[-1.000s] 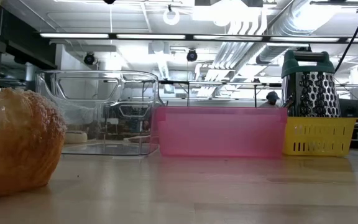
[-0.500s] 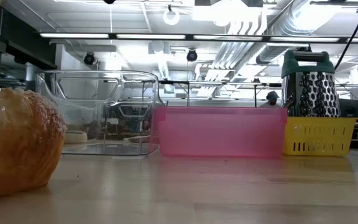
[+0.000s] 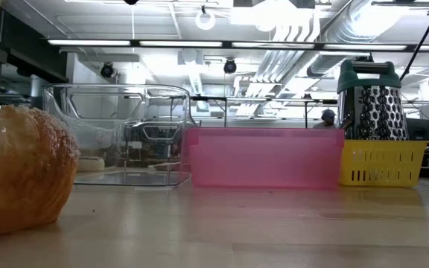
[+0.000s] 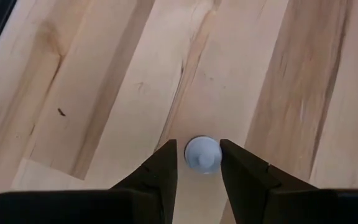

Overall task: Pick & Place Food Item
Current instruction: Put the brown food coloring bottle into the yellow bin

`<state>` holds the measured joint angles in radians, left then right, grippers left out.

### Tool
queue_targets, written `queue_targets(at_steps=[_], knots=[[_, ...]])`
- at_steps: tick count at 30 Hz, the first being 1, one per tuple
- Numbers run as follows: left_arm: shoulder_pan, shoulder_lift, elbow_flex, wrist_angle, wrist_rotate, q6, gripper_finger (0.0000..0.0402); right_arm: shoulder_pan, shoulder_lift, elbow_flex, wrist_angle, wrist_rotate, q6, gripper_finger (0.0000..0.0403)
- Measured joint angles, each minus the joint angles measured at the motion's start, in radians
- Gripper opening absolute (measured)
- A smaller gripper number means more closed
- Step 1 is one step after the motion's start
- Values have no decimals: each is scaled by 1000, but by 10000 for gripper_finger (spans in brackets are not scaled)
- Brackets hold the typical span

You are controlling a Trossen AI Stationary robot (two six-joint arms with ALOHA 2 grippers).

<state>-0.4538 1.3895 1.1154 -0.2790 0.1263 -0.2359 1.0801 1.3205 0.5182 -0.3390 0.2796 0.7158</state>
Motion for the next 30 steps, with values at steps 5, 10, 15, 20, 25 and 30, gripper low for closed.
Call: queue_targets(at_steps=[5,10,15,20,25,30], knots=[[0,0,0,0,0,0,159,0,4,0,0,-9,18,105],[0,0,0,0,0,0,159,0,4,0,0,-17,18,85],[0,0,0,0,0,0,159,0,4,0,1,-18,18,71],[0,0,0,0,0,0,159,0,4,0,2,-17,18,72],[0,0,0,0,0,0,159,0,4,0,4,-17,18,65],[0,0,0,0,0,0,159,0,4,0,7,-18,22,63]])
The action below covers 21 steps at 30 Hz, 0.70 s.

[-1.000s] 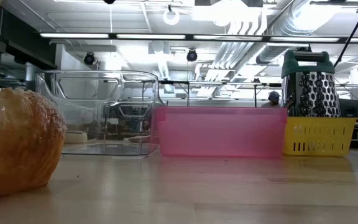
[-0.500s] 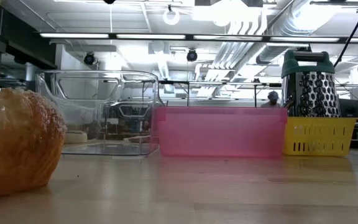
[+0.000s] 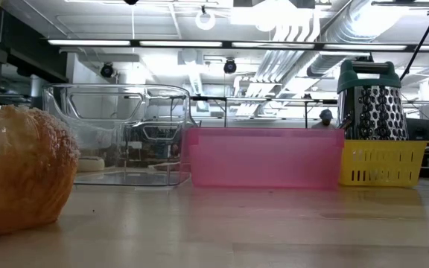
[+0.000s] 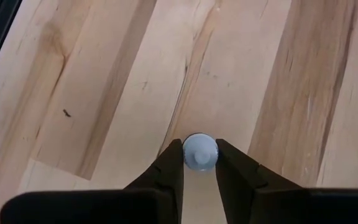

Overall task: Pick & Place Food Item
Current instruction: Put the brown food coloring bottle into the yellow bin

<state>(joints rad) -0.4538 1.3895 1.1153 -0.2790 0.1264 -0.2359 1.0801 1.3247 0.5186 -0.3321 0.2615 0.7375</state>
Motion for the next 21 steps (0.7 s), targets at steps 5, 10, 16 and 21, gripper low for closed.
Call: queue_targets(at_steps=[5,10,16,21], knots=[[0,0,0,0,0,0,159,0,-2,0,23,7,2,62],[0,0,0,0,0,0,159,-5,-50,0,31,61,-3,61],[0,0,0,0,0,0,159,-31,-176,0,39,172,-14,61],[0,0,0,1,0,0,159,-62,-257,0,52,244,-89,60]])
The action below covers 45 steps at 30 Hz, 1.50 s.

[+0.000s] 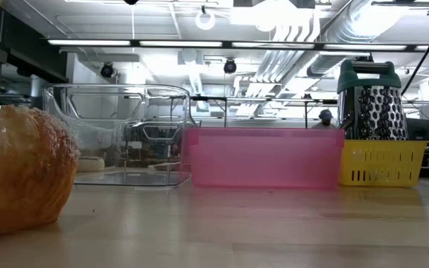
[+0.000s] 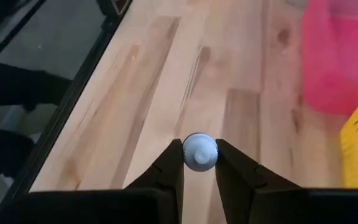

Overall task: Pick & Place Food Item
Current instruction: Put the brown food coloring bottle into the yellow bin

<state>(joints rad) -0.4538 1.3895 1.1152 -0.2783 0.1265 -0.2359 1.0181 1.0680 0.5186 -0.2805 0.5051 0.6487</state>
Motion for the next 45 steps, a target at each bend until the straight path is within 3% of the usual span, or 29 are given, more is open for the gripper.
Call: queue_targets(at_steps=[14,31,45], knots=[[0,0,0,0,0,0,159,-169,-16,0,3,-10,-83,60],[0,0,0,1,0,0,159,-547,-16,0,-1,-9,-134,64],[0,0,0,1,0,0,159,-786,-16,0,-68,-14,-131,65]])
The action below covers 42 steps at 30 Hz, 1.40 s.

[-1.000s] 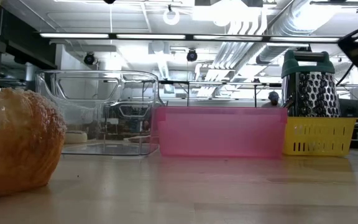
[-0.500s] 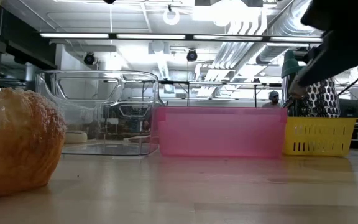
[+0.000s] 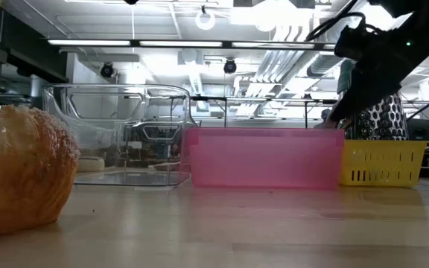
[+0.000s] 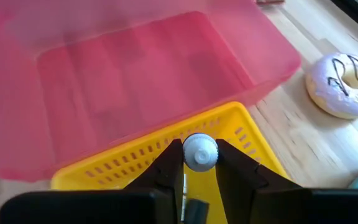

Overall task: Pick & Place Food Item
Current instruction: Put the brown food coloring bottle into the yellow bin

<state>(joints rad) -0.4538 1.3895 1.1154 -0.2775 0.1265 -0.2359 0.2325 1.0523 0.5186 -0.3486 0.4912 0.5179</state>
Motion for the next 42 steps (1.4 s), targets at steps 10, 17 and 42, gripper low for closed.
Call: queue_targets(at_steps=[10,17,42], knots=[[0,0,0,1,0,0,159,-57,38,0,-27,-23,1,65],[0,0,0,2,0,0,159,-85,151,0,10,-23,1,66],[0,0,0,2,0,0,159,-85,257,0,80,-56,12,98]])
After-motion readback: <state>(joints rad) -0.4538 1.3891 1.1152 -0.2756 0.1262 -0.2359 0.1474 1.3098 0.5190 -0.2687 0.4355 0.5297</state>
